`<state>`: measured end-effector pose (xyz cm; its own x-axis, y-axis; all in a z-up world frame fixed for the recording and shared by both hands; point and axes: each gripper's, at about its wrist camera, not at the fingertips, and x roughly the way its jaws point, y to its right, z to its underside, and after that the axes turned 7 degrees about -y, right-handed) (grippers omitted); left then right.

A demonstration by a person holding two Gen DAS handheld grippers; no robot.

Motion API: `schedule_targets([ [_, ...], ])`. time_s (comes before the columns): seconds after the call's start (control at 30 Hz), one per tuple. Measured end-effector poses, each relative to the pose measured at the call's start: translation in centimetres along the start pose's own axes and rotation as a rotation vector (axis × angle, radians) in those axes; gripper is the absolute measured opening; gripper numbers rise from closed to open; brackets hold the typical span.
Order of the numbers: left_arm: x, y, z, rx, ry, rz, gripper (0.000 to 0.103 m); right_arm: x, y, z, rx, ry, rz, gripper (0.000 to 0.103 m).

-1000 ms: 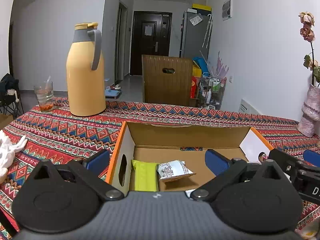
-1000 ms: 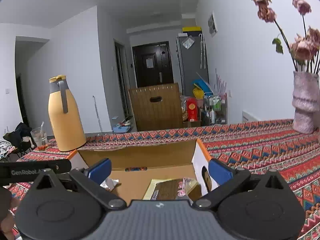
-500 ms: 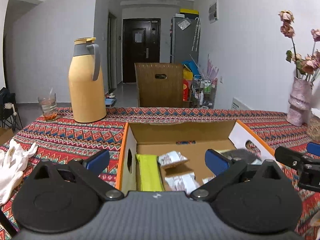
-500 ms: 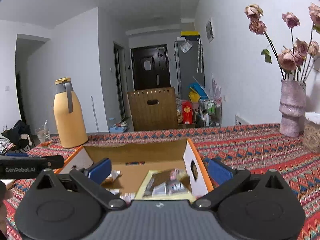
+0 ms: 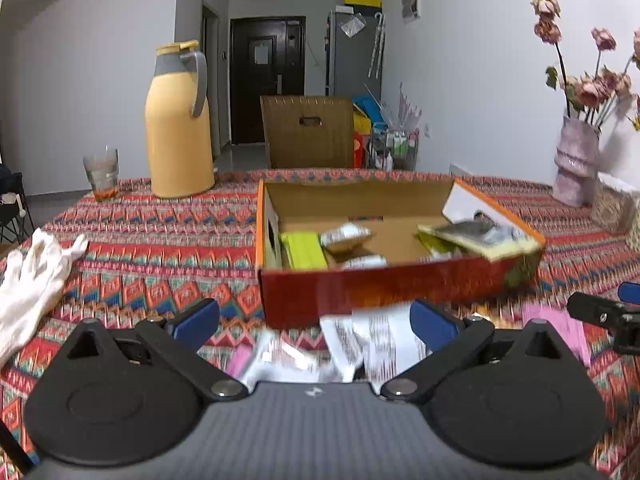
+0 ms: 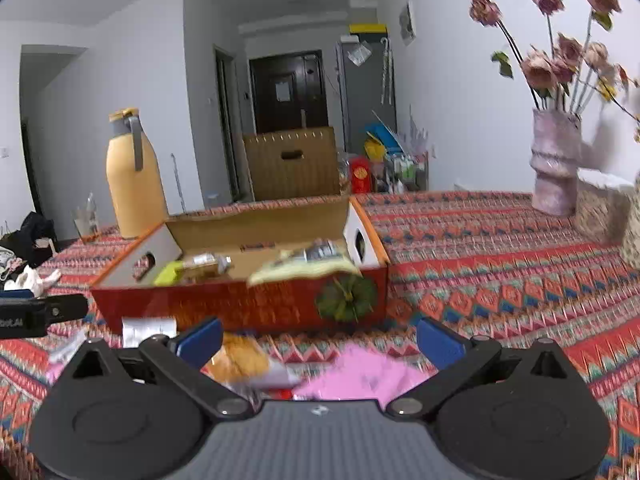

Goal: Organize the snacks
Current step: 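Lift both grippers out of the box and move back over the pile, then grasp a white wrapper with the right gripper while the left grasps another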

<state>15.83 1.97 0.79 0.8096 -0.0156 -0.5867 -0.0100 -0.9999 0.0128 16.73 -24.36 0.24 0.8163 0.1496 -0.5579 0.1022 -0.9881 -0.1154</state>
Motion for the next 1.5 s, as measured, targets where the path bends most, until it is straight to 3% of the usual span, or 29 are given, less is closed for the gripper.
schedule_targets([
  [0.27, 0.6, -0.2, 3.3, 0.000, -0.045, 0.009, 0.103, -0.9, 0.5, 3.7, 0.003, -0.053, 0.018, 0.103],
  [0.47, 0.9, -1.0, 4.0, -0.046, -0.040, 0.033, 0.103, -0.8, 0.1, 4.1, 0.003, -0.074, 0.014, 0.102],
  [0.53, 1.0, -1.2, 4.0, -0.056, -0.042, 0.036, 0.103, -0.5, -0.2, 3.9, 0.001, -0.081, 0.025, 0.099],
  [0.7, 1.1, -1.3, 4.1, -0.061, -0.045, 0.046, 0.103, 1.1, -0.8, 3.5, 0.012, -0.138, 0.036, 0.064],
  [0.77, 1.1, -1.3, 4.1, -0.061, -0.045, 0.052, 0.103, 1.6, -1.0, 3.3, 0.019, -0.155, 0.020, 0.060],
  [1.2, 1.1, -1.3, 4.1, -0.067, -0.052, 0.058, 0.103, 3.3, -2.1, 3.8, -0.018, -0.229, 0.078, 0.057],
  [1.33, 1.2, -1.3, 4.1, -0.069, -0.055, 0.057, 0.103, 2.5, -2.1, 4.7, -0.037, -0.202, 0.083, 0.056],
  [1.4, 1.2, -1.3, 4.1, -0.069, -0.060, 0.056, 0.103, 2.3, -2.0, 4.8, -0.038, -0.188, 0.071, 0.042],
  [1.5, 1.2, -1.3, 4.2, -0.068, -0.059, 0.053, 0.103, 1.6, -1.7, 5.1, -0.012, -0.145, 0.028, 0.040],
])
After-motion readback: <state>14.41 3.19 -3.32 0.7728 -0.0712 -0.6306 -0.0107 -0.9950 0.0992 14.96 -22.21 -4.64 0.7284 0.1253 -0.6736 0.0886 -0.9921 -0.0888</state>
